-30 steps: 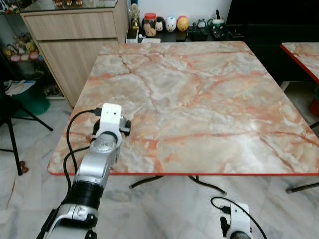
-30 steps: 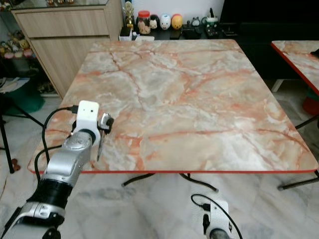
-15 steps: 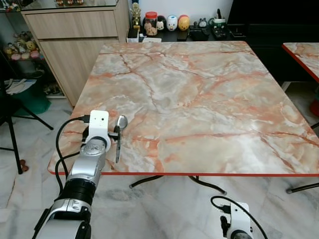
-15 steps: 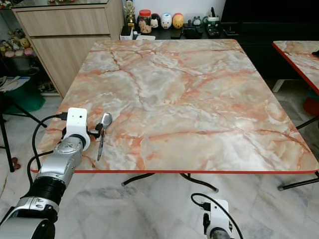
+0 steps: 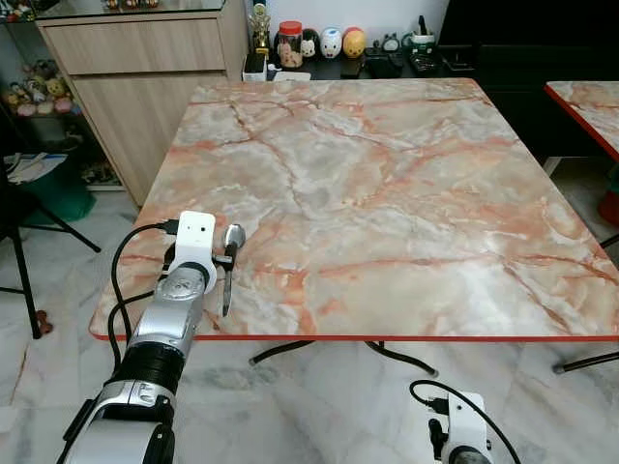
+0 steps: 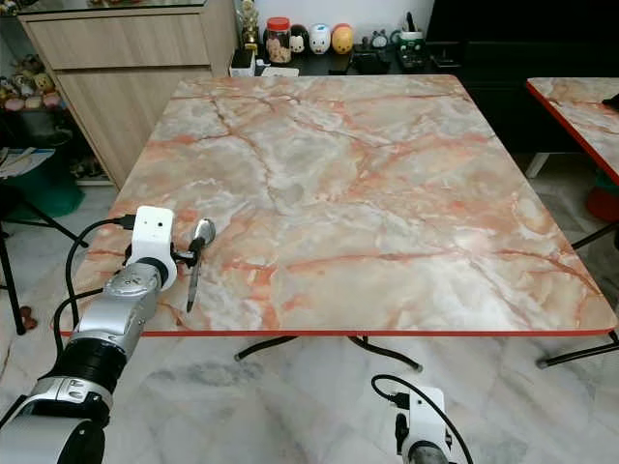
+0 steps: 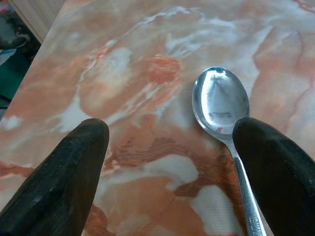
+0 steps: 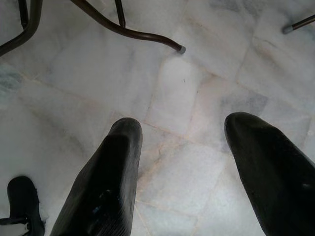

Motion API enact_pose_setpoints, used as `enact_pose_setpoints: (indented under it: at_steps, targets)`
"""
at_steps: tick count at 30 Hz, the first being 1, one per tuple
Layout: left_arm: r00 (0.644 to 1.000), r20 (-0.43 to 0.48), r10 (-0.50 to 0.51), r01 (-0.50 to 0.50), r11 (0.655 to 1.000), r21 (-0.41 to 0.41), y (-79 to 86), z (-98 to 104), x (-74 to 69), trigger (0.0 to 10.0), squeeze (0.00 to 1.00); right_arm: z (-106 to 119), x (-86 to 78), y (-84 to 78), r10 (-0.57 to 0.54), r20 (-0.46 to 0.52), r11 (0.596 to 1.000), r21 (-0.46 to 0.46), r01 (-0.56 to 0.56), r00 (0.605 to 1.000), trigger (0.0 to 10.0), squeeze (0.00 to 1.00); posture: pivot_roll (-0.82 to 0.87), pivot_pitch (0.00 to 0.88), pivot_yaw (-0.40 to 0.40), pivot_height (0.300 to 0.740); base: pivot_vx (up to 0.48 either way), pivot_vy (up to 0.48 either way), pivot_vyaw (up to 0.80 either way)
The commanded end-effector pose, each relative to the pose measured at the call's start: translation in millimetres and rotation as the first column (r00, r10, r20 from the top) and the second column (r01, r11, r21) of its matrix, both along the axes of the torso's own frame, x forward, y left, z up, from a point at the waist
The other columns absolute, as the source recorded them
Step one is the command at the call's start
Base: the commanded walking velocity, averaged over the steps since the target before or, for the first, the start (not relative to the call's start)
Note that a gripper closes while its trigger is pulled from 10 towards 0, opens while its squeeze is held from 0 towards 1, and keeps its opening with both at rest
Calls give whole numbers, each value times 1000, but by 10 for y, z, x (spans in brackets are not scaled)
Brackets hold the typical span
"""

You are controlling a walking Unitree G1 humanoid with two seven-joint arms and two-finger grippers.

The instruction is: Setting the table

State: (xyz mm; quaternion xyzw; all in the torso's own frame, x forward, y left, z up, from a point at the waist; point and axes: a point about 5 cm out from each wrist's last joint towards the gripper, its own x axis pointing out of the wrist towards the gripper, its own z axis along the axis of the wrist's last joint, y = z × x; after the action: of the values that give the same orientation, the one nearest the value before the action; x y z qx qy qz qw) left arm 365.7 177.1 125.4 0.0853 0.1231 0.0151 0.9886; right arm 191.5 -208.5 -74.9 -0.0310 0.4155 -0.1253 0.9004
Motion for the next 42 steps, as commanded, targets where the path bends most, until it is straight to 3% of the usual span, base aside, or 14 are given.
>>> enact_pose_setpoints:
  at_steps: [1,15,30,42]
  targets:
    - [999,-39,11,-10,1000,20,56,-73,-30,10000,0,-6,-13,-8,7,-9,1000,-5,-7,1000,10000,0,58,62,-9,740,0,0,0]
    - [998,-20,-55,56,998,36,-41,-34,-40,10000,0,-10,-19,-9,5,-11,1000,-3,-5,1000,10000,0,56,62,-7,740,0,0,0]
    - [998,-59,-36,39,998,55,24,-138,-74,10000,0,-5,-5,6,9,-7,1000,-3,-9,1000,10000,0,59,61,-8,740,0,0,0]
    - [988,-151,-22,23,1000,6,63,-266,-105,10000,0,-8,-11,4,12,-12,1000,-5,-12,1000,10000,0,58,61,-9,740,0,0,0]
